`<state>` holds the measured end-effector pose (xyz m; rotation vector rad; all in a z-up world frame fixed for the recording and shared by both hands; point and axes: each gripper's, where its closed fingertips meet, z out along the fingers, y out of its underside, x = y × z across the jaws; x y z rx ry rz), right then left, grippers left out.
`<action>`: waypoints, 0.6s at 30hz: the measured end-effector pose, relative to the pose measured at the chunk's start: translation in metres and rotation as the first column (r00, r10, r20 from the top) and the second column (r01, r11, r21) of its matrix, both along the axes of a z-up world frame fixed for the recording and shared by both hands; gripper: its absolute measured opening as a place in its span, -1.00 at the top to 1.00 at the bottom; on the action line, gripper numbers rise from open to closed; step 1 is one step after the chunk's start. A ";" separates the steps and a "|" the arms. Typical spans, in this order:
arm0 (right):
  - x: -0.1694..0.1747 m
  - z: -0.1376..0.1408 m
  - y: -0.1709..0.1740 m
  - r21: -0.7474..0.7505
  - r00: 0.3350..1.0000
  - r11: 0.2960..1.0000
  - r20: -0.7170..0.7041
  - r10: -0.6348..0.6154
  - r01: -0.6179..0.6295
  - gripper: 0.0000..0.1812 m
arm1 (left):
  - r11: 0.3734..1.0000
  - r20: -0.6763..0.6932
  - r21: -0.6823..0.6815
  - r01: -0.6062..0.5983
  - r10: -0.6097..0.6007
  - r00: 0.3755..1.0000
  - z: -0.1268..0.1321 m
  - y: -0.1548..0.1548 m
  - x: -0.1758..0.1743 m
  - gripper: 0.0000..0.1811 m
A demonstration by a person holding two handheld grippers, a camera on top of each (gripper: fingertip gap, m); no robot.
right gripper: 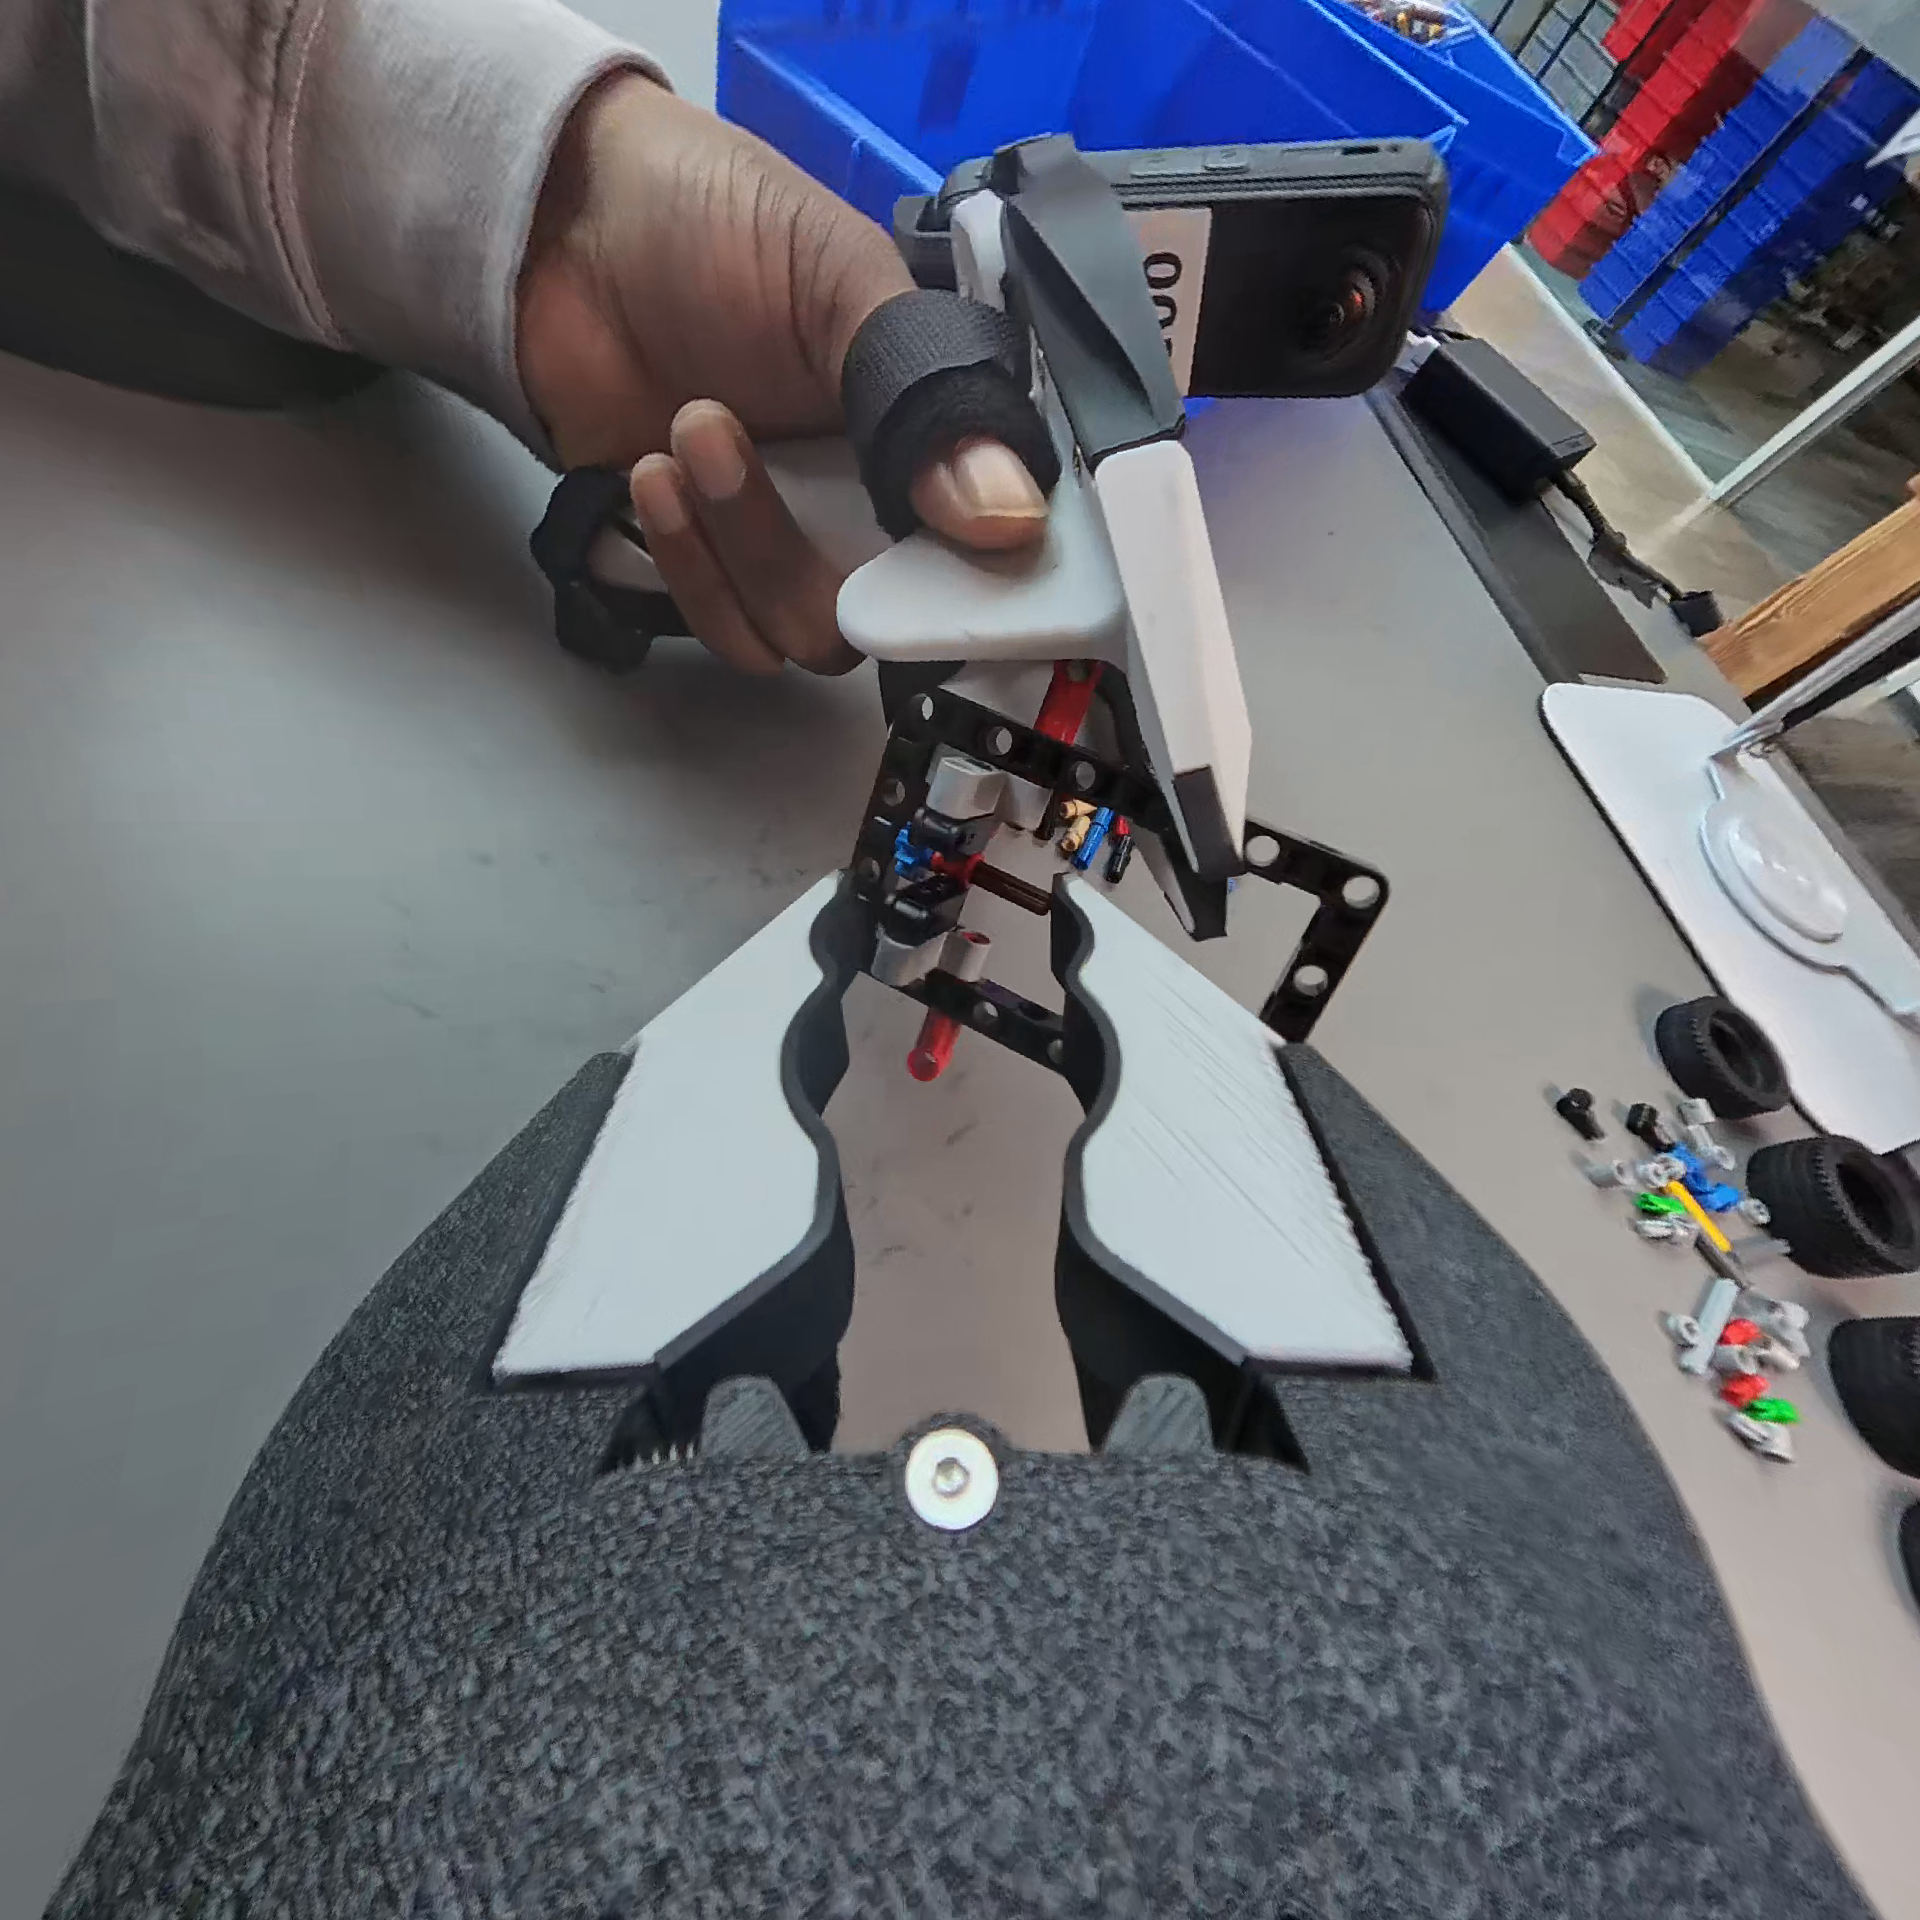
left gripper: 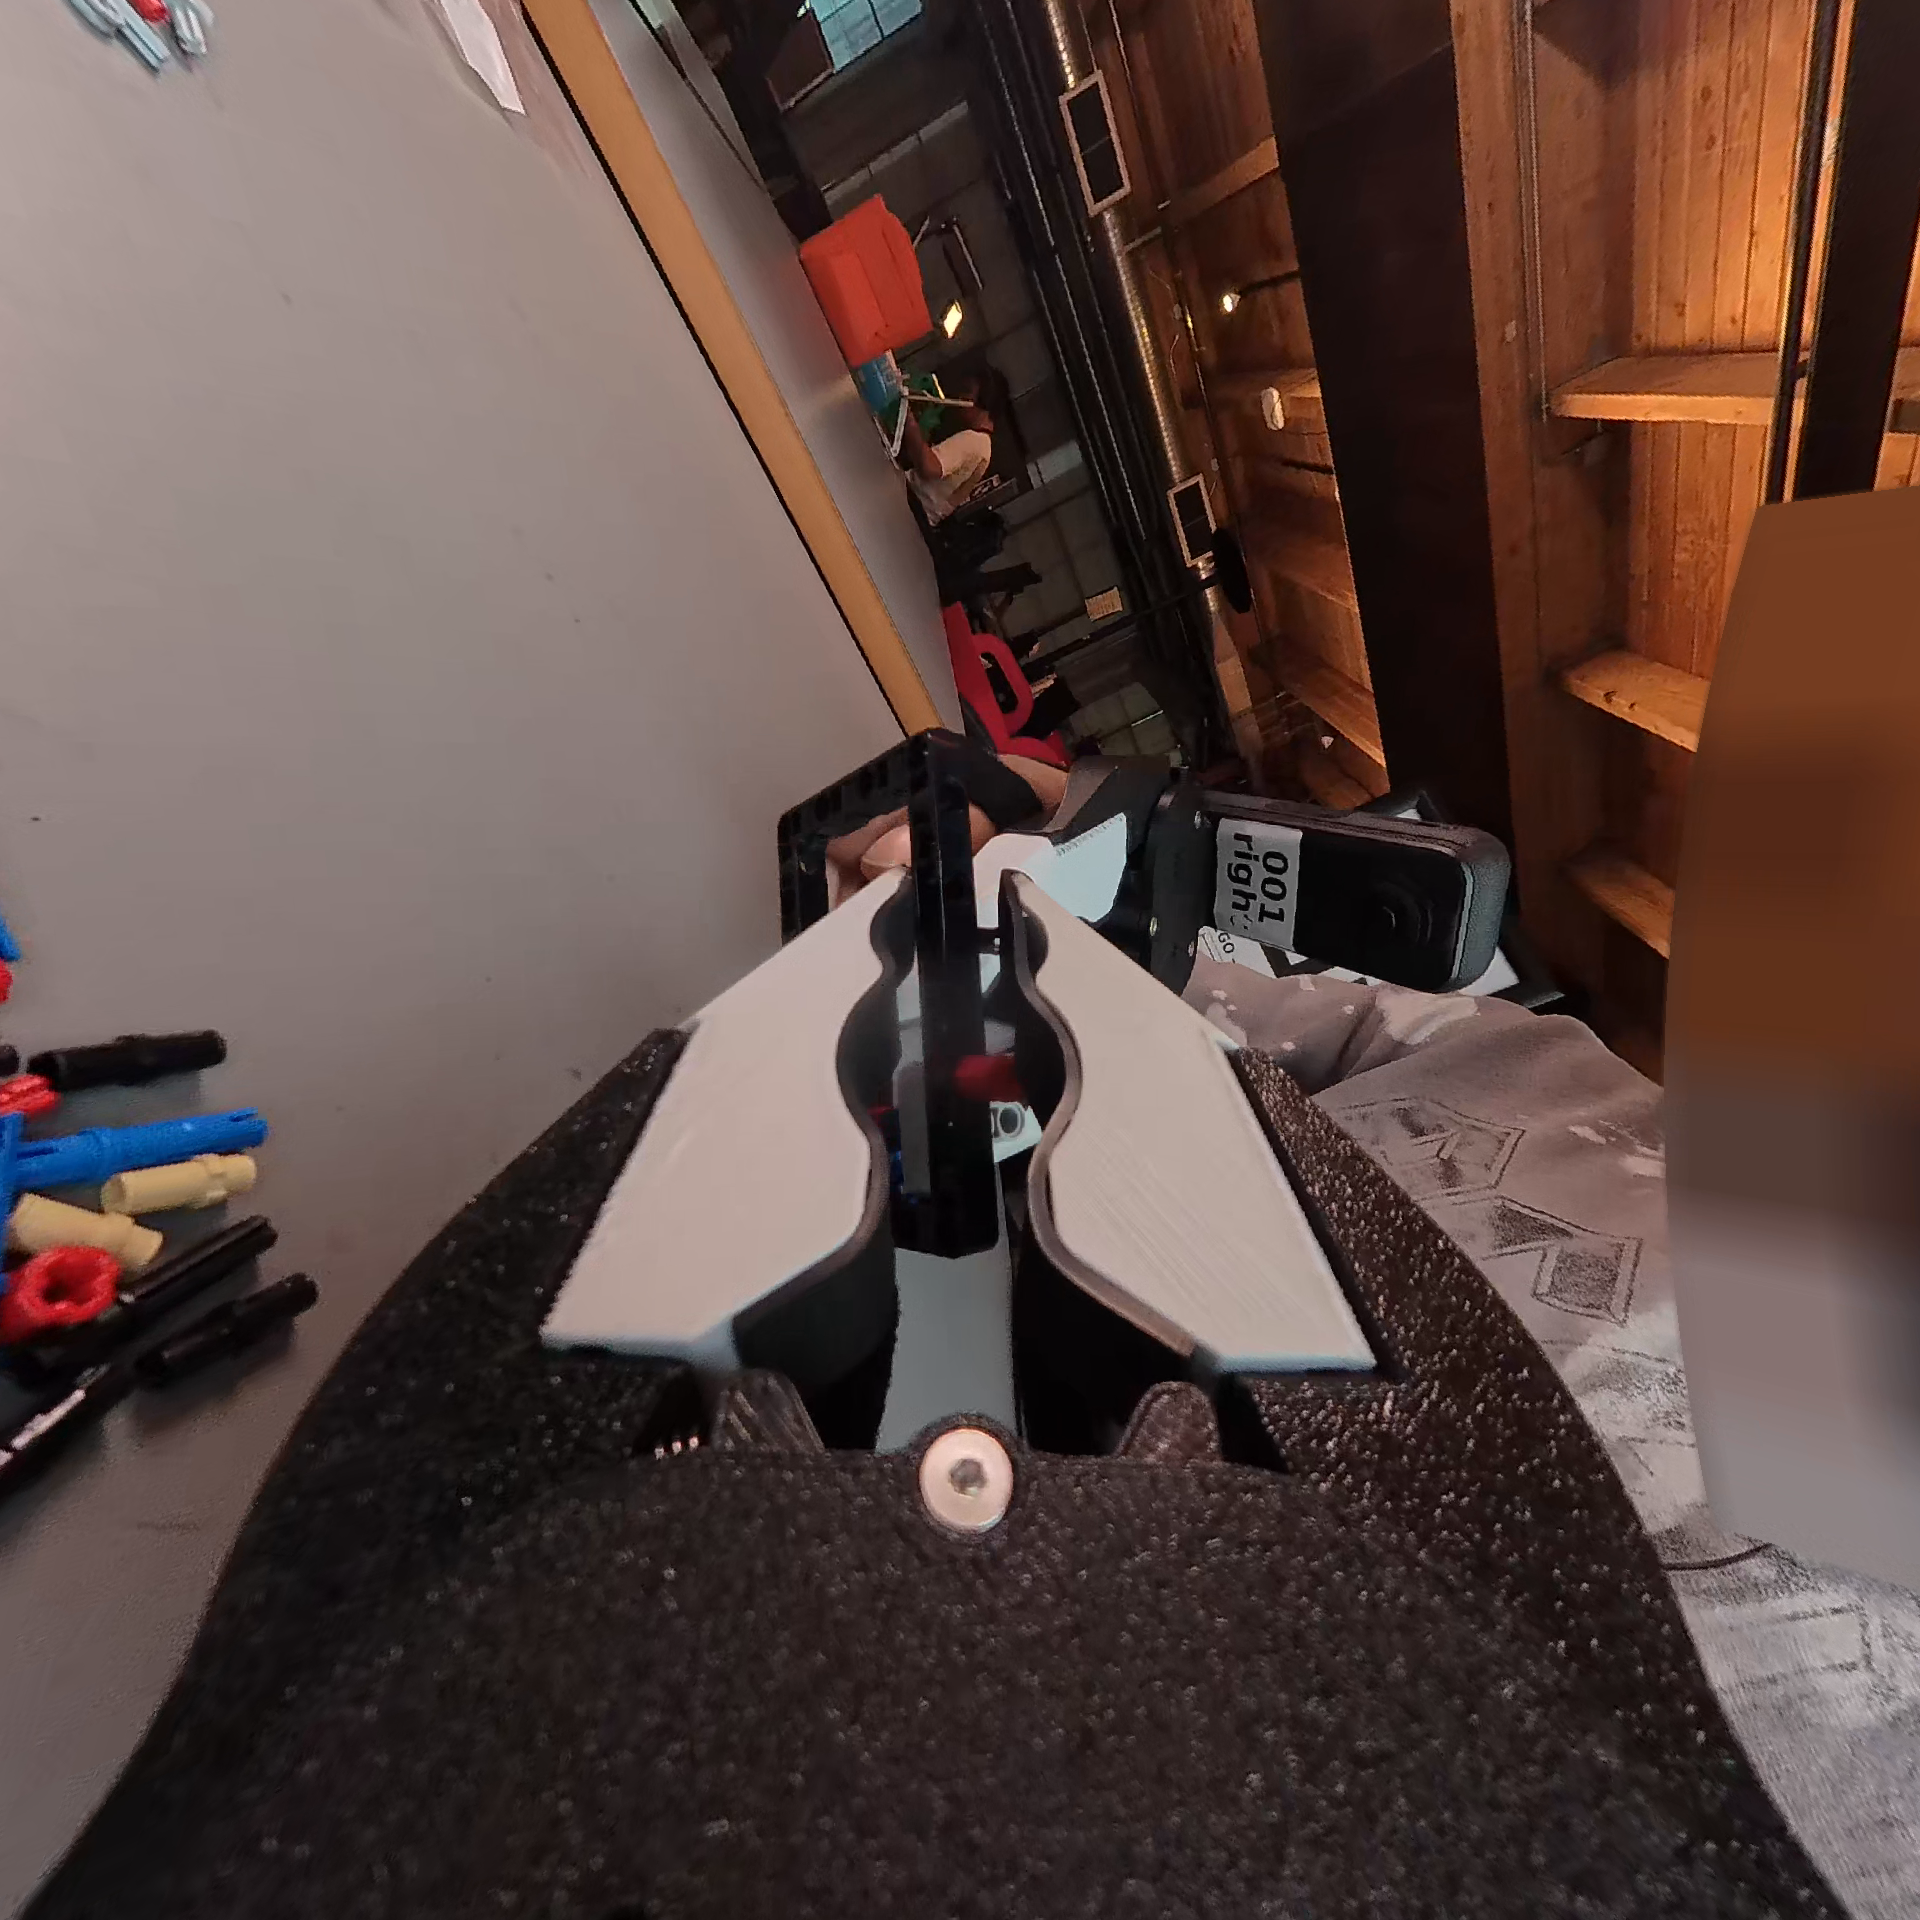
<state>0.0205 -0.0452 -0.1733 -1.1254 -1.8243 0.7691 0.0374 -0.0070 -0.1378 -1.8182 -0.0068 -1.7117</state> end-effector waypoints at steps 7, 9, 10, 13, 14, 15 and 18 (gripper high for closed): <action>-0.017 -0.004 0.010 -0.059 0.985 0.984 -0.033 -0.169 0.167 0.46 | 0.996 0.086 -0.022 -0.088 0.089 0.992 0.009 0.009 -0.010 0.88; -0.019 -0.003 0.011 0.005 0.984 0.986 -0.053 -0.168 0.168 0.49 | 0.995 0.099 -0.026 -0.100 0.102 0.990 0.011 0.009 -0.010 0.88; -0.019 0.000 0.011 0.008 0.985 0.987 -0.064 -0.158 0.159 0.50 | 0.994 0.112 -0.027 -0.110 0.113 0.987 0.012 0.009 -0.012 0.87; -0.015 0.004 0.010 -0.101 0.991 0.987 -0.043 -0.130 0.125 0.51 | 0.994 0.094 0.005 -0.107 0.106 0.990 0.014 0.005 -0.017 0.84; -0.013 0.005 0.013 -0.104 0.991 0.986 -0.034 -0.132 0.128 0.51 | 0.995 0.070 0.024 -0.093 0.091 0.993 0.015 0.003 -0.019 0.77; -0.010 0.005 0.017 -0.091 0.991 0.987 -0.026 -0.133 0.130 0.51 | 0.996 0.037 0.044 -0.077 0.075 0.996 0.016 -0.001 -0.021 0.66; -0.003 0.006 0.025 -0.077 0.991 0.988 0.014 -0.131 0.132 0.51 | 0.995 -0.145 0.100 -0.025 0.040 0.989 0.009 -0.015 -0.022 0.60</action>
